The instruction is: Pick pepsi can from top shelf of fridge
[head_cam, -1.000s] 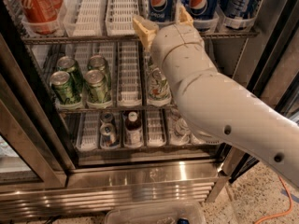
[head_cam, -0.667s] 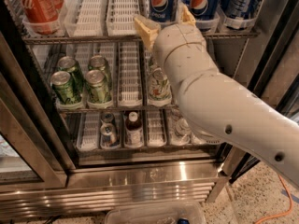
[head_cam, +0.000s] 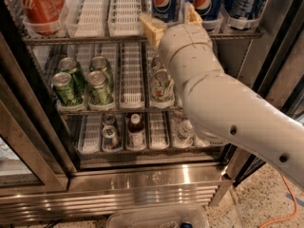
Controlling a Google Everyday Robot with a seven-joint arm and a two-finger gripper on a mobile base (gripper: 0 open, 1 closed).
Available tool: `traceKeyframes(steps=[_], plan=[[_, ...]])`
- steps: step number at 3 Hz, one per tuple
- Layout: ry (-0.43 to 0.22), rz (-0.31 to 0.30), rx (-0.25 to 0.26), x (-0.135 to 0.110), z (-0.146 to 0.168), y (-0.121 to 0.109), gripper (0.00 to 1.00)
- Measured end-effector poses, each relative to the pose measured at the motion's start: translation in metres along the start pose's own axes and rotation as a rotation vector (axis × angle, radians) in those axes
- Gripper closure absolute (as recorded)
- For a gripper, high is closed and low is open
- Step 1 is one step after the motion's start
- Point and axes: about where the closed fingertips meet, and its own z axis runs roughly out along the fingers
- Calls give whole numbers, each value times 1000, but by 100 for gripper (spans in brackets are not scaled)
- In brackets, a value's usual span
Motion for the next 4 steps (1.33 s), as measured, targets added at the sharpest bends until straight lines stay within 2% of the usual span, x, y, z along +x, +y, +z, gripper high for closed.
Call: traceKeyframes(steps=[1,3,4], plan=[[-18,9,27,0,15,-6,31],[-47,23,40,-4,33,-4,31],[-55,26,39,-5,37,-2,50]])
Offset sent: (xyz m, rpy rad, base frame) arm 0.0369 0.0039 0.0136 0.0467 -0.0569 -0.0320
